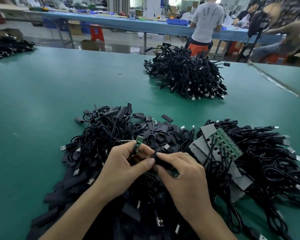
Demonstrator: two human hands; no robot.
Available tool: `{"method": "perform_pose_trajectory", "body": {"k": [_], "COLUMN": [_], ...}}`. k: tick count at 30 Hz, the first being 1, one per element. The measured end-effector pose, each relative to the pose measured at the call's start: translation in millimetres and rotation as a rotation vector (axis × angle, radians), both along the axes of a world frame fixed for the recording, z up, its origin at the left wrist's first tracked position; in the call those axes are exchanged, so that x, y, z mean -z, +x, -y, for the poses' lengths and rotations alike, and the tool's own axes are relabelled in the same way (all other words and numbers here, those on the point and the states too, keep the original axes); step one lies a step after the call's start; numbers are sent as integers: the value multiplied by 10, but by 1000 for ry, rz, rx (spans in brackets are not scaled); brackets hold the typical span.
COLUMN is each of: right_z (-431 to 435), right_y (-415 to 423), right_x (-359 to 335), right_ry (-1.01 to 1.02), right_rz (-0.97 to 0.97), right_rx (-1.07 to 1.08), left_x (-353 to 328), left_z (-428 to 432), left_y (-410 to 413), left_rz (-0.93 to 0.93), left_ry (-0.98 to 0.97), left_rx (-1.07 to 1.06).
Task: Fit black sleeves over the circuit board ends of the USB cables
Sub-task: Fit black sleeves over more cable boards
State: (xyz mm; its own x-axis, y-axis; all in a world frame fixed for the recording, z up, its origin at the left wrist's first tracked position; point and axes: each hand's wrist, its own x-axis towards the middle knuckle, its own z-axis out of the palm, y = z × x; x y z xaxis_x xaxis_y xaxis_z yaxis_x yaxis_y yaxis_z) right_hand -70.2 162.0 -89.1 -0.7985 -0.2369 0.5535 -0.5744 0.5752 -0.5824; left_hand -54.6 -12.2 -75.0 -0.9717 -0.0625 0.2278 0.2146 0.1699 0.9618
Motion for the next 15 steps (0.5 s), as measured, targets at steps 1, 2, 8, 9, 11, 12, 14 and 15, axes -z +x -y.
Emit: {"method": "perform_pose_trajectory", "body": {"k": [1,2,8,9,11,12,14,15], "right_z": [-3,-5,-16,-16,-16,-14,-14,-14], "right_y": [0,0,-13,-15,-20,-21,-20,-20], "right_x": [1,4,23,28,39,44,48,48], "right_ry": [-4,-6,-8,-8,-13,-15,-10,-8], "right_rz": [4,5,-28,-33,-38,-41,-58,-65], "right_rx": [-3,-7,-21,-23,-28,-31,-33,-33], "left_x": [4,8,11,12,14,17,28,29], "left_z": [-1,-3,-6,-6,-5,-5,-3,-4], "left_y": [-1,-3,6,3,-5,-7,-7,-7], "left_rz": [0,1,14,11,5,4,3,4], "left_ry": [-4,-9,-9,-14,-18,-15,-10,-10], "left_rx": [-5,-11,-4,-3,-9,-11,-14,-15]}}
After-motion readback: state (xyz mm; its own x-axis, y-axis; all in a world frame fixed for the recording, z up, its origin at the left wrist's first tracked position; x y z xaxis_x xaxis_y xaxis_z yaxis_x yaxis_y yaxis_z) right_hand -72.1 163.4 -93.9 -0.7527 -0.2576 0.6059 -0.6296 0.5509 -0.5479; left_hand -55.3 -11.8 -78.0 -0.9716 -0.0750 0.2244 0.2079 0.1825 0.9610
